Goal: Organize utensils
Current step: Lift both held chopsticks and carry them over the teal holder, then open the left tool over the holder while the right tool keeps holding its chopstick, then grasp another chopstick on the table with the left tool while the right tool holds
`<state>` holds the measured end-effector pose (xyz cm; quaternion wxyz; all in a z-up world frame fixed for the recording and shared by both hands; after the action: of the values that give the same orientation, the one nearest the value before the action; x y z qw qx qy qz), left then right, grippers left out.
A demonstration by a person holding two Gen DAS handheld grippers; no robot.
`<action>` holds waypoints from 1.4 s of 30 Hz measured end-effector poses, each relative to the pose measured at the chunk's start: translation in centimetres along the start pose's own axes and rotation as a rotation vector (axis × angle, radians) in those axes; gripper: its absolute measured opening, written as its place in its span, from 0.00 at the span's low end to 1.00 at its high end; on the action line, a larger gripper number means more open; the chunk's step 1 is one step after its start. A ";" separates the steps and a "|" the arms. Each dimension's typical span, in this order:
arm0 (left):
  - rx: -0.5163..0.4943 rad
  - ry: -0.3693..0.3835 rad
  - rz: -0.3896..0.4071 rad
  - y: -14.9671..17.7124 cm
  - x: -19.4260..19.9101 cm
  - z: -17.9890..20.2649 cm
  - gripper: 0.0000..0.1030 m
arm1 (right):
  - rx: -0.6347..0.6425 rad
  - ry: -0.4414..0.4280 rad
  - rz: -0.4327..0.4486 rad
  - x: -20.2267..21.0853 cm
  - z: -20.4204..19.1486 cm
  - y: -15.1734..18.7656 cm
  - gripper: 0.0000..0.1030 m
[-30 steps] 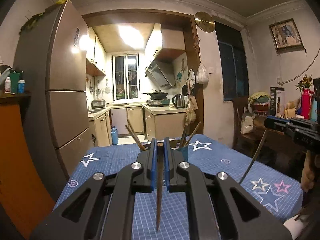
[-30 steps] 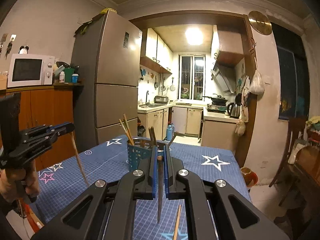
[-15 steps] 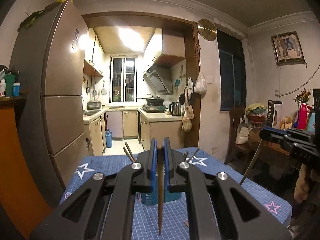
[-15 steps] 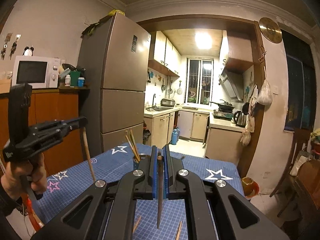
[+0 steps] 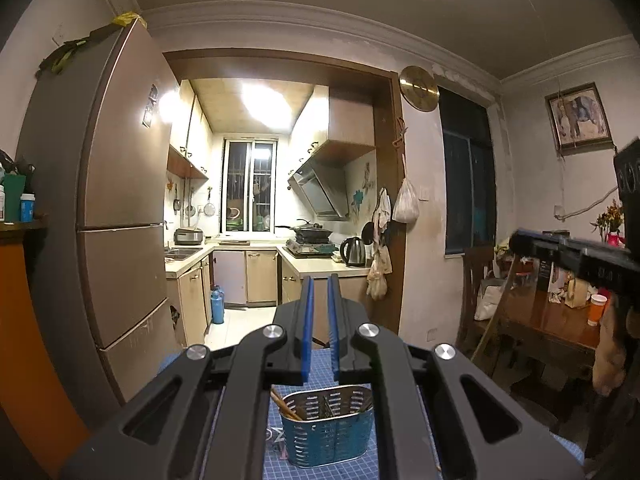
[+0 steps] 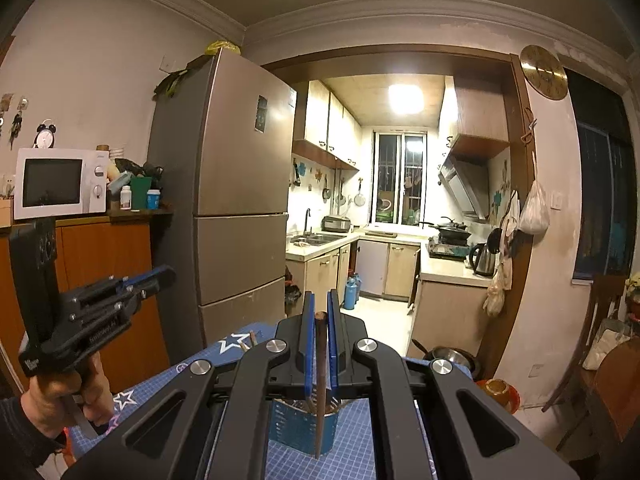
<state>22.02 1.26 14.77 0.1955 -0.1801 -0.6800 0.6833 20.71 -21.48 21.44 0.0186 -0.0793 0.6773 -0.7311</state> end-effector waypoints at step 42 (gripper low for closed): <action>0.025 -0.148 -0.349 31.0 21.9 -4.7 0.19 | 0.011 -0.028 -0.070 5.2 -4.9 15.3 0.07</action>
<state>4.97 16.52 -15.81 0.2628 -0.0060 -0.7048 0.6589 13.63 -18.55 6.33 0.0027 -0.1131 0.6698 -0.7339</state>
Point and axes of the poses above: each gripper's, at about its wrist camera, not at the fingertips, and x roughly against the way its jaws point, z to its right, y to its underside, the point moved 2 cm from there along -x, roughly the way its jaws point, and after that the axes turned 11 degrees about y, right-handed, at the moved point
